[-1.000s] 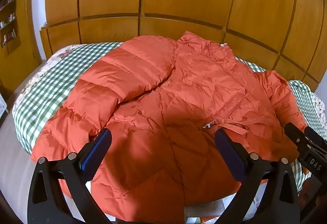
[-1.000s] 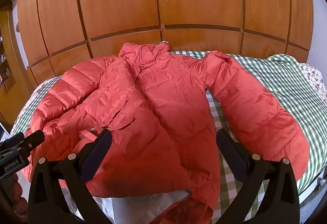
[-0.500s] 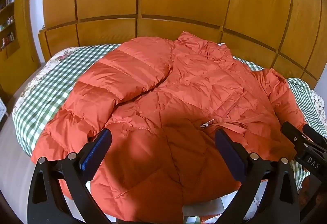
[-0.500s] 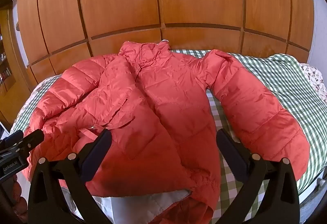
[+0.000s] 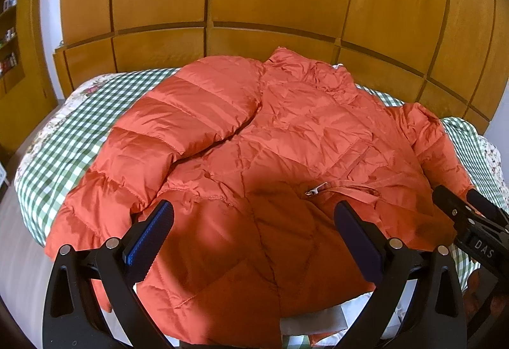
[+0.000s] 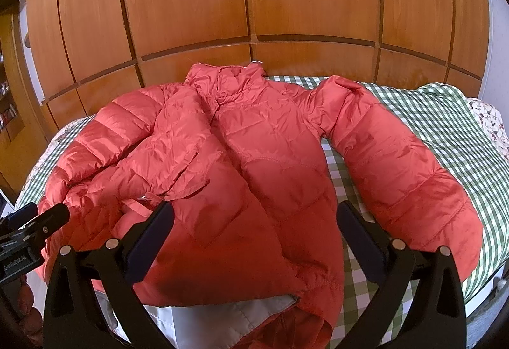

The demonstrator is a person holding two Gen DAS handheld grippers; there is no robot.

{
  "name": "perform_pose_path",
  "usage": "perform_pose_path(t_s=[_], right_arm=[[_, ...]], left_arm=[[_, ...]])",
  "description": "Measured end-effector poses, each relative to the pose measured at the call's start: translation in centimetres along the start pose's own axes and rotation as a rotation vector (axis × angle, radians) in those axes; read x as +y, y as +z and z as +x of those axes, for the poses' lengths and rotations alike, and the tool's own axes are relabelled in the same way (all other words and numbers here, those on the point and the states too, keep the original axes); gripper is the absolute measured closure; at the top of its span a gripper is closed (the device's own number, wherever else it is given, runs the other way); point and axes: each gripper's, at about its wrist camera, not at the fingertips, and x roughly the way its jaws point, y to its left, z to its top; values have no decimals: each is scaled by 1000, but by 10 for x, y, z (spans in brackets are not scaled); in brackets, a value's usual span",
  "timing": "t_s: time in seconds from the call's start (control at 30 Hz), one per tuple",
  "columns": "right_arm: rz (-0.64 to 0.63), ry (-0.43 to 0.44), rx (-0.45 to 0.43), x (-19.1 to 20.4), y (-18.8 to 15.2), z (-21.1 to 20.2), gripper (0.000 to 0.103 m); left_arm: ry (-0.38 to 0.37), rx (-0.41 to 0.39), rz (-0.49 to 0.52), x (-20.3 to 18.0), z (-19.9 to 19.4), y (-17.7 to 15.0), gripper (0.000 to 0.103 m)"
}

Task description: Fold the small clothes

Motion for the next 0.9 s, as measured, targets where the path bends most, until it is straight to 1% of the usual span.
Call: perform_pose_path(t_s=[0.47, 0.63, 0.9], right_arm=[[1, -4, 3, 0, 0, -1, 2], [2, -4, 0, 0, 0, -1, 2], [1, -5, 1, 0, 0, 0, 2]], left_arm=[[6, 6, 38, -4, 2, -1, 3], [-14, 22, 53, -5, 5, -2, 3], [-31, 31, 42, -1, 9, -3, 3]])
